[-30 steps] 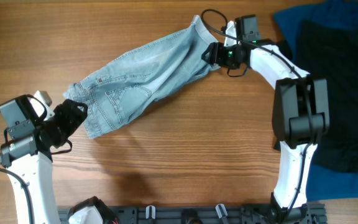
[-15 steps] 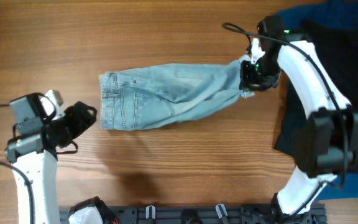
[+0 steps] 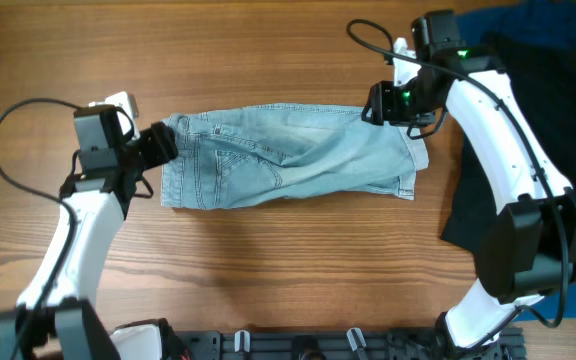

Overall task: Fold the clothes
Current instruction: 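Lower the stretched shorts flat onto the table and release both grippers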

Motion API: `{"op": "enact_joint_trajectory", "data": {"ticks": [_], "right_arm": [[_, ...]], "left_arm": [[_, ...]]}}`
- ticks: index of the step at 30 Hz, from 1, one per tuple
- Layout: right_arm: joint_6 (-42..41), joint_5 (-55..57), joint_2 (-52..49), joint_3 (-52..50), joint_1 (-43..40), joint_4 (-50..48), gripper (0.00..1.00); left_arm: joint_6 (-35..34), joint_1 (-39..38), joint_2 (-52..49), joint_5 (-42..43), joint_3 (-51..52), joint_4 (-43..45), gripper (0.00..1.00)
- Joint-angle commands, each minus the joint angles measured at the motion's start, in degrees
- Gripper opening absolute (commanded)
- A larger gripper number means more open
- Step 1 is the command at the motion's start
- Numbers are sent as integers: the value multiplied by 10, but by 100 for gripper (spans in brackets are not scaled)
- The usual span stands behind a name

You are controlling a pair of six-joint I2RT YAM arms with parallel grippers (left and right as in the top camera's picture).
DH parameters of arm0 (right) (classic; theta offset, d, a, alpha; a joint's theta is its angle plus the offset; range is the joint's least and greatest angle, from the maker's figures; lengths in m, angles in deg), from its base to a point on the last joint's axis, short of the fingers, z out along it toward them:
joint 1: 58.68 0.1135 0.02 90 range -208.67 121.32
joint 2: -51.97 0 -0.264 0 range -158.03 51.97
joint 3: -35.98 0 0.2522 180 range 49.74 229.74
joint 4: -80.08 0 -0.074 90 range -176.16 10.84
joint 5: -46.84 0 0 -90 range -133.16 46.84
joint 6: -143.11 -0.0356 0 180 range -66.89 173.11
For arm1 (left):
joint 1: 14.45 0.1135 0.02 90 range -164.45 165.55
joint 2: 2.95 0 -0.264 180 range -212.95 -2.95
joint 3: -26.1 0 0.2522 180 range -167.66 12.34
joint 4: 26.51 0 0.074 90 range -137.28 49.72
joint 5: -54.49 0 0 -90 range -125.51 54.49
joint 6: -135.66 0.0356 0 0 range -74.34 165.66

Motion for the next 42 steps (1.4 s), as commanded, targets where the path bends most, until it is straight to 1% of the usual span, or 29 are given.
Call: {"op": "enact_joint_trajectory", "data": {"ticks": [1, 3, 4, 5, 6, 7, 8, 10, 13, 14, 15, 16, 17, 18, 19, 20, 22, 25, 27, 29, 31, 32, 34, 36, 37, 39, 42], "right_arm": [[10, -19, 13, -1, 21, -1, 43], [5, -19, 11, -8, 31, -14, 43], [-12, -9, 10, -17, 36, -27, 43], [-35, 5, 7, -28, 41, -39, 43], [-55, 20, 1, -41, 45, -52, 44], [-71, 27, -8, -52, 48, -67, 44], [-80, 26, -16, -61, 49, -83, 43], [-81, 26, -46, -76, 50, -123, 43], [-95, 28, -88, -76, 50, -155, 44], [-93, 28, -98, -76, 50, -162, 47], [-87, 28, -101, -76, 50, -163, 51], [-75, 27, -101, -76, 50, -164, 52], [-63, 23, -97, -75, 49, -165, 52], [-45, 14, -92, -73, 49, -165, 52], [-30, 3, -80, -71, 49, -162, 53], [-23, -5, -71, -71, 49, -159, 53], [-18, -25, -49, -71, 49, -151, 53], [-18, -28, -21, -71, 49, -140, 53], [-17, -28, -1, -71, 49, -130, 54], [-15, -28, 19, -71, 49, -128, 54], [-14, -26, 21, -71, 49, -128, 57], [-15, -15, 20, -71, 49, -127, 57], [-31, 44, 20, -71, 49, -127, 57], [-52, 82, 20, -71, 45, -125, 57], [-59, 92, 20, -71, 41, -126, 57], [-70, 95, 20, -72, 30, -129, 57], [-80, 96, 20, -72, 14, -128, 57]], "left_arm": [[13, -3, -70, 67, -13, 44, 52], [12, -1, -96, 96, -23, 56, 31], [12, 1, -99, 98, -28, 57, 12], [12, 7, -98, 93, -33, 57, 4], [6, 15, -96, 78, -38, 57, 4], [-37, 31, -96, 32, -46, 57, 4], [-54, 44, -96, 22, -50, 59, 4], [-68, 72, -96, 38, -51, 72, 4], [-91, 90, -96, 47, -51, 56, 4], [-88, 91, -96, 90, -51, 62, 4], [-73, 90, -96, 142, -51, 72, 12], [-61, 87, -96, 180, -51, 82, 24], [-61, 83, -96, 184, -51, 84, 31], [-50, 78, -96, 183, -51, 85, 40], [-22, 70, -99, 183, -51, 85, 46], [-8, 65, -101, 183, -51, 88, 49], [15, 50, -111, 183, -51, 97, 50], [15, 30, -139, 184, -51, 115, 51], [15, 16, -165, 186, -51, 127, 50], [17, 3, -193, 221, -51, 146, 42], [17, 2, -194, 227, -51, 147, 22], [16, 4, -189, 226, -51, 142, 4], [12, 22, -167, 226, -51, 111, 4], [12, 53, -121, 226, -51, 69, 4], [11, 69, -92, 227, -51, 52, 4], [10, 77, -61, 238, -51, 38, 4], [10, 74, -43, 219, -51, 13, 4]]}}
